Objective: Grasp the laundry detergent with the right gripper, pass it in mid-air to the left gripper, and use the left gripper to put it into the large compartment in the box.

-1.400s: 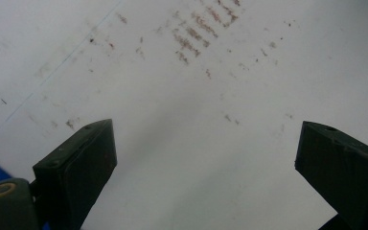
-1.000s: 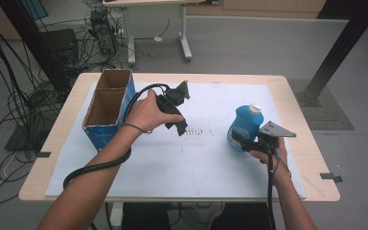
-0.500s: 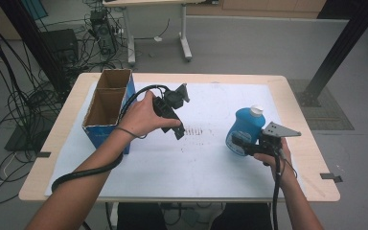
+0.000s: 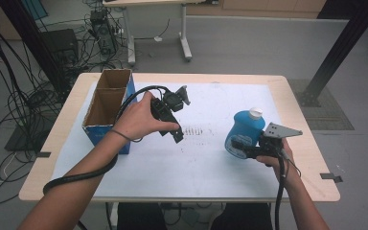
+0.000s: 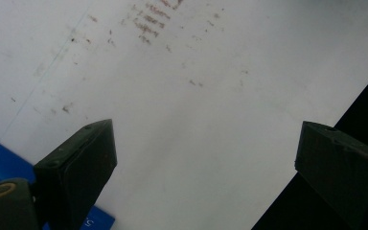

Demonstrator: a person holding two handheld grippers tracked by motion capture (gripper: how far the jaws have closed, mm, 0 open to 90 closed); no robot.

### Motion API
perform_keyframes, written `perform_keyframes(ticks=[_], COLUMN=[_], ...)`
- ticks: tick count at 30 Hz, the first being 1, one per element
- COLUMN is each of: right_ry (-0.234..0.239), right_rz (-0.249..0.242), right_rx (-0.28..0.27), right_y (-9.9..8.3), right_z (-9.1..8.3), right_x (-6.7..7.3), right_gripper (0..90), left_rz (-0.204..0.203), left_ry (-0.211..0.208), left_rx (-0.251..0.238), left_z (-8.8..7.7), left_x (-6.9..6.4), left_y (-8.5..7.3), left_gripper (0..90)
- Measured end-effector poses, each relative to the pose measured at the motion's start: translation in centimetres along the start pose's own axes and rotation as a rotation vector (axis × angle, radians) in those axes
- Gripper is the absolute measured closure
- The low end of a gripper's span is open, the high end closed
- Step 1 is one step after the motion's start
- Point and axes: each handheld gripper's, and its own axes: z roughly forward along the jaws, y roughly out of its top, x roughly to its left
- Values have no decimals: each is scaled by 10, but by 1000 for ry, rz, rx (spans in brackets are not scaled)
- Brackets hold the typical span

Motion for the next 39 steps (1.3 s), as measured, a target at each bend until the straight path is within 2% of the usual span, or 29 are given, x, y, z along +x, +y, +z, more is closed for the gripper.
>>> perform_keyframes(ticks=[2, 10, 18, 25, 28, 32, 39], right_ry=[14, 47, 109, 136, 152, 166, 199], right_rz=[-1, -17, -34, -46, -42, -38, -56], right_rx=[2, 5, 12, 28, 28, 27, 36], right_y=[1, 3, 6, 8, 7, 5, 7], right_z=[0, 0, 2, 3, 3, 4, 7], right_x=[0, -1, -3, -2, -3, -3, -4], right_gripper=[420, 420, 420, 421, 420, 420, 420], left_rz=[5, 32, 90, 130, 149, 194, 234], left_ry=[12, 1, -13, -23, -46, -57, -53], left_rx=[2, 7, 15, 25, 18, 11, 34], left_z=[-2, -8, -12, -14, -16, -20, -22], left_x=[-3, -4, -10, -14, -13, -19, -29], left_y=[-1, -4, -5, -4, -5, -6, -2], left_gripper=[74, 74, 75, 76, 77, 78, 77])
